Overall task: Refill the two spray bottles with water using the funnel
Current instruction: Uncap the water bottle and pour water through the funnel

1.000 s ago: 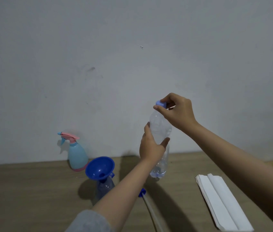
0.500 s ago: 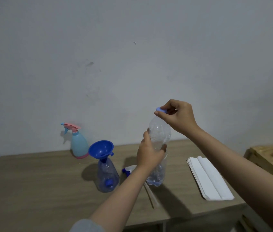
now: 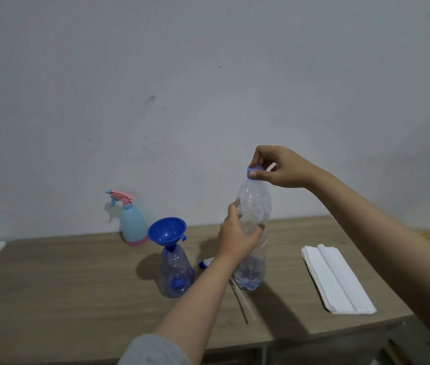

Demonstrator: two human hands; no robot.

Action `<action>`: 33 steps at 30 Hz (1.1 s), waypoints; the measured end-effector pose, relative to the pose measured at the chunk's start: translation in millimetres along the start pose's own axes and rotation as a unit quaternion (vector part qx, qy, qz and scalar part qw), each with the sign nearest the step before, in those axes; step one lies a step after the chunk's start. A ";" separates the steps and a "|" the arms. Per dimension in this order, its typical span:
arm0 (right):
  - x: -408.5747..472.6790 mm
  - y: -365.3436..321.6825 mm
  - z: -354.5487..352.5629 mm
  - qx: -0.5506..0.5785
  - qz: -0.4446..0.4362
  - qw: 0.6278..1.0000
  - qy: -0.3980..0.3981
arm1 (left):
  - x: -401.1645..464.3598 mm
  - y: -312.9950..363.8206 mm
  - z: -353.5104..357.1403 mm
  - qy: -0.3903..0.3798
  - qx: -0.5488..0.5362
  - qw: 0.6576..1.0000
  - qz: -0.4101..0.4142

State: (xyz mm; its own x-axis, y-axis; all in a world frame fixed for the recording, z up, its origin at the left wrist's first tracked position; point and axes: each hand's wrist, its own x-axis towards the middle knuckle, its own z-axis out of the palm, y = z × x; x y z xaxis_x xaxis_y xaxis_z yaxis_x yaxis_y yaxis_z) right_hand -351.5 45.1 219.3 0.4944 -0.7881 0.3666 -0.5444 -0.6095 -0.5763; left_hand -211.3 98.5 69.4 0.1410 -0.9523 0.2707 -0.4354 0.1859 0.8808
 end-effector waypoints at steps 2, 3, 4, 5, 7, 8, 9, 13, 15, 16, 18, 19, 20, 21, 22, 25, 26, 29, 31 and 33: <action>2.8 -6.4 -1.8 -0.048 0.011 0.999 0.012 | -1.4 -0.2 0.4 -0.001 -0.001 1.000 0.003; 3.7 -8.9 -1.2 -0.070 0.015 0.997 0.027 | -2.1 -0.4 0.8 0.000 -0.004 1.000 0.002; 4.3 -10.9 0.2 -0.087 0.016 0.995 0.044 | -2.5 -0.7 1.1 0.002 -0.006 1.000 0.002; 4.9 -12.4 2.4 -0.096 0.015 0.994 0.059 | -2.3 -1.2 1.0 0.003 -0.004 1.000 0.003; 5.0 -13.6 6.5 -0.096 0.008 0.993 0.075 | -1.9 -1.7 0.1 0.005 0.000 1.000 0.005; 4.7 -13.5 8.0 -0.093 0.003 0.993 0.079 | -1.7 -1.9 -0.4 0.005 0.001 1.000 0.005; 4.1 -13.2 9.0 -0.091 0.000 0.992 0.082 | -1.7 -1.8 -0.6 0.006 0.003 1.000 0.005; 2.9 -12.3 8.0 -0.088 -0.005 0.993 0.079 | -3.0 -0.5 -0.4 0.009 0.018 1.000 0.007; 4.4 -12.7 6.3 -0.087 -0.007 0.994 0.065 | -2.7 -0.1 -1.1 0.011 0.019 1.000 0.007; 5.0 -12.8 5.1 -0.084 -0.007 0.995 0.058 | -2.7 -0.1 -1.4 0.011 0.020 1.000 0.008; 6.1 -11.9 2.1 -0.068 -0.005 0.997 0.043 | -2.7 -0.5 -2.1 0.008 0.020 1.000 0.008; 6.6 -10.9 0.5 -0.057 -0.004 0.998 0.034 | -2.9 -0.6 -2.2 0.006 0.017 1.000 0.007; 7.2 -9.7 -1.4 -0.048 -0.003 0.999 0.025 | -3.1 -0.5 -2.2 0.004 0.014 1.000 0.007; 8.1 -8.3 -3.4 -0.037 0.000 0.999 0.015 | -3.2 -0.2 -2.0 0.004 0.012 1.000 0.007; 9.1 -6.5 -5.5 -0.023 0.006 1.000 0.004 | -3.2 0.0 -2.0 0.006 0.011 1.000 0.009; 11.7 -2.5 -10.8 0.039 0.022 0.998 -0.036 | -4.0 0.8 -2.1 0.010 0.008 1.000 0.011; 11.8 -2.0 -11.8 0.065 0.022 0.996 -0.049 | -4.6 0.8 -2.4 0.009 0.008 1.000 0.011; 11.7 -0.1 -13.8 0.137 0.014 0.988 -0.076 | -6.0 2.0 -3.6 0.007 0.010 1.000 0.012; 12.2 1.8 -14.6 0.179 0.012 0.980 -0.090 | -6.6 3.7 -3.9 0.006 0.010 1.000 0.015; 12.6 2.9 -14.5 0.219 0.014 0.971 -0.099 | -7.0 4.8 -4.2 0.003 0.009 1.000 0.015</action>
State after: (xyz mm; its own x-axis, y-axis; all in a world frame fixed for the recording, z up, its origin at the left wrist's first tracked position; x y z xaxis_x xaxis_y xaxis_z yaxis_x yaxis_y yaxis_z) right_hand -356.7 32.2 232.8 0.6276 -0.7456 0.2240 -0.2413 -0.4598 -0.8546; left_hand -210.6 107.0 73.3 0.1338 -0.9448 0.2991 -0.4548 0.2096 0.8656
